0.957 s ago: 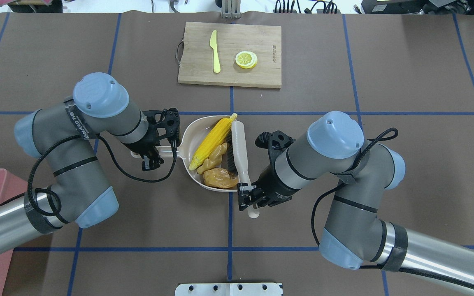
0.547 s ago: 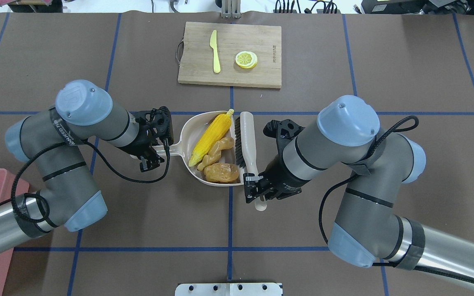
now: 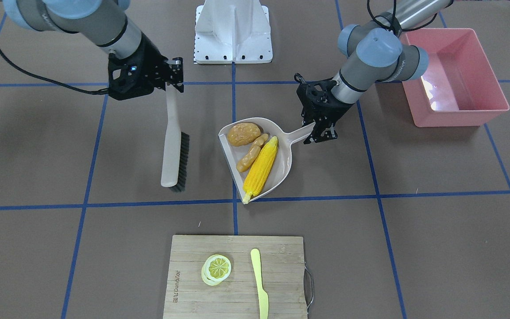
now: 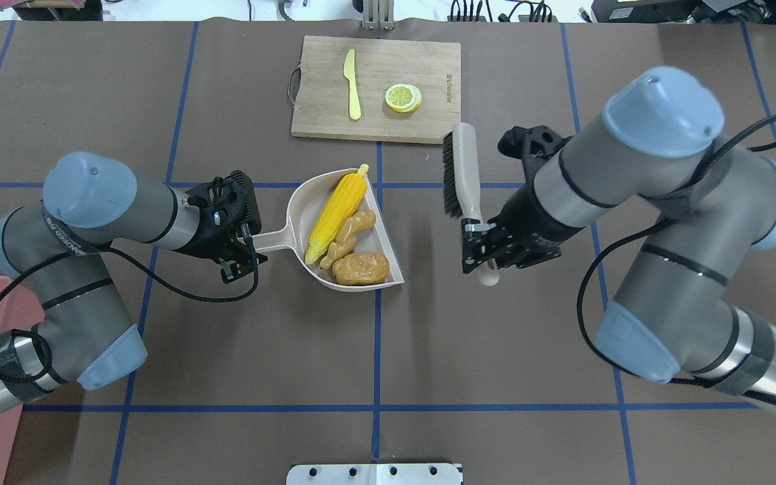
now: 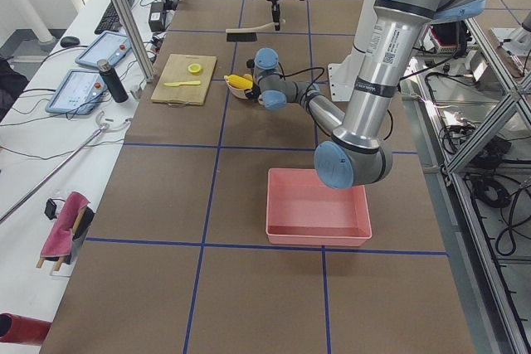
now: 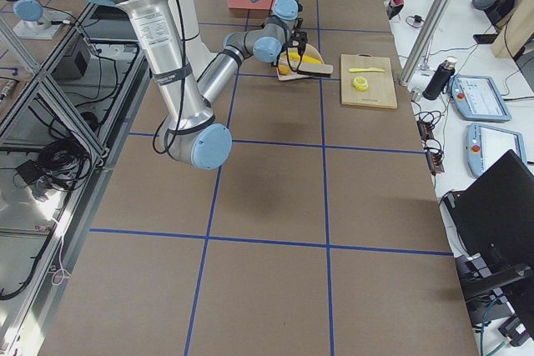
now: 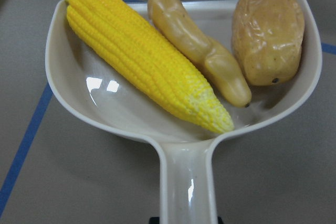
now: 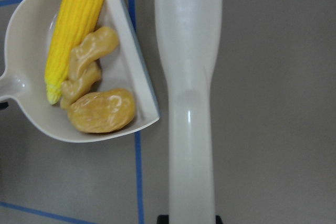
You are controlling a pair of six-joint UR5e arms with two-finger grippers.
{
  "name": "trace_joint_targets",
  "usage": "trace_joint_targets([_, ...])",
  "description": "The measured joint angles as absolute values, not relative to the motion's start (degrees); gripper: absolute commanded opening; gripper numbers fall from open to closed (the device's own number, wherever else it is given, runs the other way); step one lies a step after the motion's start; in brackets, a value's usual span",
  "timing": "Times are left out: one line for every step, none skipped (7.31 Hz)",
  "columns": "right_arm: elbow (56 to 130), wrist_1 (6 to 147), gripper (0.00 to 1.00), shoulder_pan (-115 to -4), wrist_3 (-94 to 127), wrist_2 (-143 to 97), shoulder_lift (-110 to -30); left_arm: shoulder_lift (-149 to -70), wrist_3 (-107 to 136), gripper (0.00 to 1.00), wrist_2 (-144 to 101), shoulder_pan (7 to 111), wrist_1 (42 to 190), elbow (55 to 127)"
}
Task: Sweep and dump trash into bin
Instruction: 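Lift the loaded dustpan toward the pink bin with left gripper while right withdraws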
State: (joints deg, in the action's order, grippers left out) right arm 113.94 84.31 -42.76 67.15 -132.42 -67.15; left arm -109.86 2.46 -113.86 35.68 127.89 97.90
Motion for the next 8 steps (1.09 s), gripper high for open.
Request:
trace_joint_targets([114.0,86.8,0.0,-47.4,60.1,-134.1,-69.9,-109.2,5.6,0.0,-113.6,35.8,131.7,97.9])
trace_joint_targets([113.8,89.8,0.0,-51.0,52.6,-134.8,-72.8,-108.7,8.3,0.0,-113.3,36.1,135.1,98.0])
trace_joint_targets([113.5,92.8,0.0,-53.5,46.5,-135.0,-75.3,-108.1,10.8,0.0,-112.1,36.2,138.2,98.1])
trace_joint_targets([112.8,95.3,0.0,-54.9,41.5,-134.8,-78.0,-106.6,12.8,0.0,-110.2,36.9,140.7,99.3])
trace_joint_targets([111.6,96.5,0.0,-55.5,38.7,-134.5,-80.3,-104.1,13.9,0.0,-109.1,38.9,141.6,101.8])
trace_joint_targets([110.0,96.8,0.0,-55.6,37.6,-133.9,-82.1,-101.3,14.5,0.0,-108.7,41.3,141.9,104.7])
trace_joint_targets([108.2,96.7,0.0,-55.6,37.2,-133.1,-83.2,-98.8,15.9,0.0,-108.2,43.4,142.0,107.2])
trace_joint_targets([107.3,96.4,0.0,-55.7,37.0,-132.7,-84.6,-96.3,17.4,0.0,-107.5,45.2,142.3,109.6])
